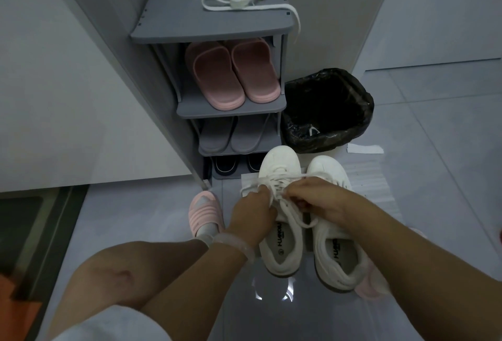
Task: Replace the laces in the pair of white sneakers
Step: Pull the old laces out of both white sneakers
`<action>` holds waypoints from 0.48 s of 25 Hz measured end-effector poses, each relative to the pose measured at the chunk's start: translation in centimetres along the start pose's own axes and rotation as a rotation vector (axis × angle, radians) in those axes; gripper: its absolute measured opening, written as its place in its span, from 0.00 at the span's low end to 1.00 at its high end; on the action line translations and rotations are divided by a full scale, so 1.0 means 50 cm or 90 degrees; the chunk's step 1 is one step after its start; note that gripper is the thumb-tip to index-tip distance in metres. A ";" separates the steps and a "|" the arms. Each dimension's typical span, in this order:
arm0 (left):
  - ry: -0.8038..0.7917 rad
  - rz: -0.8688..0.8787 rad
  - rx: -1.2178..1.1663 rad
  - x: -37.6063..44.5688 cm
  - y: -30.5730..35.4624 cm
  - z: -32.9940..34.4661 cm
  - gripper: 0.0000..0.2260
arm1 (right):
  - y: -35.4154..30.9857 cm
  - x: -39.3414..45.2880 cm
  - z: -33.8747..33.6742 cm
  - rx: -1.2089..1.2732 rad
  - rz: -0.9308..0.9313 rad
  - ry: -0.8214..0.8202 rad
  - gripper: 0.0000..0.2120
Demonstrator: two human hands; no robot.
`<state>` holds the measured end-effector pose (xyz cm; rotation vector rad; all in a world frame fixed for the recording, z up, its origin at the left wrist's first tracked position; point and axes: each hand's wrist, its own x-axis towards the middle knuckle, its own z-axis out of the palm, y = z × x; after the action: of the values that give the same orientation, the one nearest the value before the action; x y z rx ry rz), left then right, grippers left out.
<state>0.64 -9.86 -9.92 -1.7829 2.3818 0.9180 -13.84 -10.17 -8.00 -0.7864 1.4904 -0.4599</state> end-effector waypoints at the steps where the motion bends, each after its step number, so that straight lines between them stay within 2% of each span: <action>1: -0.010 -0.013 -0.024 0.003 -0.003 0.001 0.13 | -0.009 0.000 -0.006 -0.076 0.006 -0.044 0.13; 3: -0.031 -0.028 -0.051 0.007 -0.005 0.002 0.14 | -0.033 0.000 -0.028 -0.375 -0.033 -0.091 0.10; 4: -0.034 -0.030 -0.056 0.008 -0.005 0.001 0.14 | -0.045 0.001 -0.041 -0.539 -0.069 -0.080 0.09; 6: -0.037 -0.025 -0.055 0.009 -0.005 -0.002 0.14 | -0.065 -0.002 -0.066 -0.737 -0.126 0.020 0.09; 10: -0.078 -0.008 -0.048 0.004 -0.001 -0.007 0.15 | -0.057 -0.012 -0.093 -0.802 -0.161 0.335 0.07; 12: -0.078 0.003 -0.044 0.003 0.001 -0.006 0.15 | -0.033 -0.019 -0.104 -0.786 -0.174 0.423 0.10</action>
<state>0.64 -10.10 -9.69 -1.6895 2.3084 1.0894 -18.68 -11.56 -5.67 -1.9457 2.2951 0.0976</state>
